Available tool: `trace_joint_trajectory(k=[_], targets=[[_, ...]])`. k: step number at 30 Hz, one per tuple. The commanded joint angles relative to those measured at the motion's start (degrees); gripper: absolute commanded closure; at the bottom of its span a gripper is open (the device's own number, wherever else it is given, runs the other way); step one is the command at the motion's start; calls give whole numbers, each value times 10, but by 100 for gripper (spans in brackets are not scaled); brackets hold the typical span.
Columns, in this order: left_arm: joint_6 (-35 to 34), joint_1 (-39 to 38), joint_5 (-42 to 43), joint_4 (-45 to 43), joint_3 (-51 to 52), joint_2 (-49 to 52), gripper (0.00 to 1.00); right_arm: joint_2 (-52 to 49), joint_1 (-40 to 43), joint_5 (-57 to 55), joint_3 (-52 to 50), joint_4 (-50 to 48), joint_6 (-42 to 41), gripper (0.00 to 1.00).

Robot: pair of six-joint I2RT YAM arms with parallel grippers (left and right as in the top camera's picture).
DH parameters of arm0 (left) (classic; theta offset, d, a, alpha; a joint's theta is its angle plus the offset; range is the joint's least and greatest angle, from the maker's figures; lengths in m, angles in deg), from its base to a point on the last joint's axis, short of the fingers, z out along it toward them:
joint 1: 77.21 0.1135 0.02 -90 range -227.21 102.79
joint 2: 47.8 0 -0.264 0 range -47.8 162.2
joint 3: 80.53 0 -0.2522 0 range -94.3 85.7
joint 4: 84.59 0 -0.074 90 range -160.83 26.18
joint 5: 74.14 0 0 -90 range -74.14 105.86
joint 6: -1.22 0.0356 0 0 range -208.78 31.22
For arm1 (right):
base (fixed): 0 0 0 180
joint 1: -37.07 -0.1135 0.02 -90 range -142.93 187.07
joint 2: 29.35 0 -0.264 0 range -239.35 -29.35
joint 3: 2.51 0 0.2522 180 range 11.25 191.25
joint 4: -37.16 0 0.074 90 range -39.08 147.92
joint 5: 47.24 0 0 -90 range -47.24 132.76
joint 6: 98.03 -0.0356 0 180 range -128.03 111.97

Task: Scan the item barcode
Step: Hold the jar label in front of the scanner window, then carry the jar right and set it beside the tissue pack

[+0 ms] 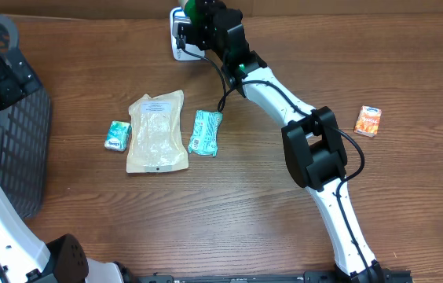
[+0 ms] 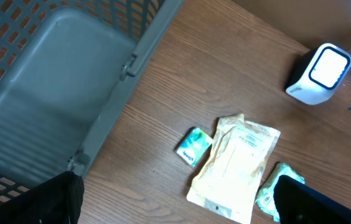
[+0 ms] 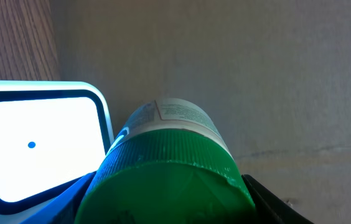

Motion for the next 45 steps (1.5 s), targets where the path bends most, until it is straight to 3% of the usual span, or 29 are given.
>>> trace_joint_trajectory(k=[1,5,16,20,24,29,34,37,41,45], targets=[[13,0,4,-1,-2,2,0,22,-2,16,5,-7,0,57],[13,0,4,-1,-2,2,0,53,-2,18,5,19,-10,57],[13,0,4,-1,-2,2,0,203,-1,100,5,201,-226,57],[13,0,4,-1,-2,2,0,270,2,108,5,305,-337,57],[13,0,4,-1,-2,2,0,339,20,106,5,473,-425,57],[13,0,4,-1,-2,2,0,370,56,105,5,673,-435,55],[13,0,4,-1,-2,2,1,355,109,106,1,849,-436,65],[13,0,4,-1,-2,2,0,337,142,105,-11,921,-435,62],[13,0,4,-1,-2,2,0,318,188,105,-58,946,-436,61],[13,0,4,-1,-2,2,1,317,226,96,-126,904,-437,61]])
